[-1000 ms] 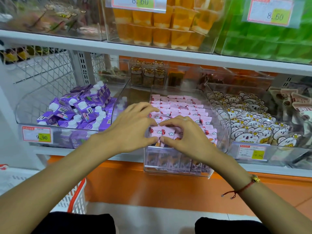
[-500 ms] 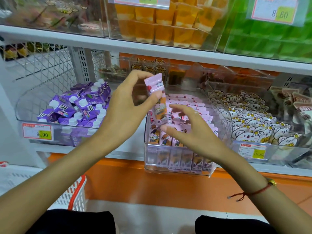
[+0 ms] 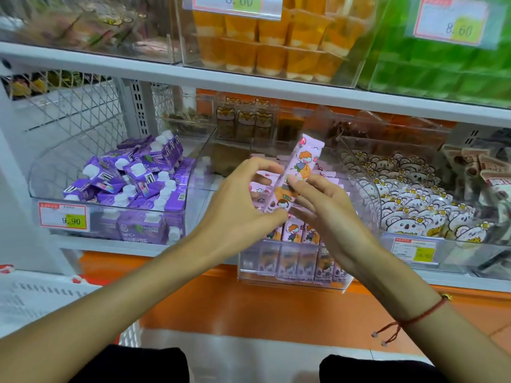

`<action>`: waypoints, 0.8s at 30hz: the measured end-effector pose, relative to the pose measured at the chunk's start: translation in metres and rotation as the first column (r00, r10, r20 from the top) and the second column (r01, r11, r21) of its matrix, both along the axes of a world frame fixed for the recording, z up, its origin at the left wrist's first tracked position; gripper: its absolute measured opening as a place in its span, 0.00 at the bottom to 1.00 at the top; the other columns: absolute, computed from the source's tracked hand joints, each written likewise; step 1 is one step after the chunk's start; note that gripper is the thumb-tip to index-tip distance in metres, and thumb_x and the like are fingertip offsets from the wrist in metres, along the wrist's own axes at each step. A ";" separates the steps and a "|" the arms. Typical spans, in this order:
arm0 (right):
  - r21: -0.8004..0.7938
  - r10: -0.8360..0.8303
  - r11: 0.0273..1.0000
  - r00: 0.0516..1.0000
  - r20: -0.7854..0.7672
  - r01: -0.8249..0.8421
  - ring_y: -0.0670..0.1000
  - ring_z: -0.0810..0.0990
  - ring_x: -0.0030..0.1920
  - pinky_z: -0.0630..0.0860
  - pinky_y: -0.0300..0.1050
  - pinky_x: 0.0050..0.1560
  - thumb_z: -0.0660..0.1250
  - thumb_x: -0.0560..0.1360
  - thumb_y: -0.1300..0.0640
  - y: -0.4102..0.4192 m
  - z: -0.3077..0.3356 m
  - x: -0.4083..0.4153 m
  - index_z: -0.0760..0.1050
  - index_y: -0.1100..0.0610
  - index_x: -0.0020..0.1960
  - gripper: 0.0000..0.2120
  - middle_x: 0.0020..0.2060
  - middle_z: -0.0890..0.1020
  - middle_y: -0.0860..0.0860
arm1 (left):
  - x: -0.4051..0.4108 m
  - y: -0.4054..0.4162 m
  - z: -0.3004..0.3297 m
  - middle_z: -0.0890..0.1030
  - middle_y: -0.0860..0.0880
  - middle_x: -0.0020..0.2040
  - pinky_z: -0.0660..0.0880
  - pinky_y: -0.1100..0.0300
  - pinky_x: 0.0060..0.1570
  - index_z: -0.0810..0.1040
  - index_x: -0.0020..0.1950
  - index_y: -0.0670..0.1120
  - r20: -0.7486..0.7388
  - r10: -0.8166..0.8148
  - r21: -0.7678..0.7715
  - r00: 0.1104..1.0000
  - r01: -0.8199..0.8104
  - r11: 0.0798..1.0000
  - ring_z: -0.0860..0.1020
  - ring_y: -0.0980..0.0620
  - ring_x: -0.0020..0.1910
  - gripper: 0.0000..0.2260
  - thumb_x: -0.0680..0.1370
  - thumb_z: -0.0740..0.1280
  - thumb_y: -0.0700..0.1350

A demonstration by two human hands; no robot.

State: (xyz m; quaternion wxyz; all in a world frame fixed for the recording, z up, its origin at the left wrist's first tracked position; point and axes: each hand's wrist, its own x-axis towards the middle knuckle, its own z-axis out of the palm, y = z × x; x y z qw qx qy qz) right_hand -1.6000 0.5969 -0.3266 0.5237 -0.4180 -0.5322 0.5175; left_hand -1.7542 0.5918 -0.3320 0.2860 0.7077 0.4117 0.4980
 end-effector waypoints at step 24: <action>0.336 -0.166 0.936 0.973 0.162 0.104 0.42 0.80 0.50 0.77 0.31 0.44 0.72 0.72 0.57 -0.018 0.013 -0.001 0.77 0.50 0.55 0.13 0.50 0.83 0.46 | -0.003 -0.001 0.002 0.81 0.60 0.53 0.77 0.61 0.55 0.73 0.62 0.57 0.000 0.016 0.095 1.000 -0.015 0.995 0.79 0.62 0.53 0.17 0.75 0.71 0.48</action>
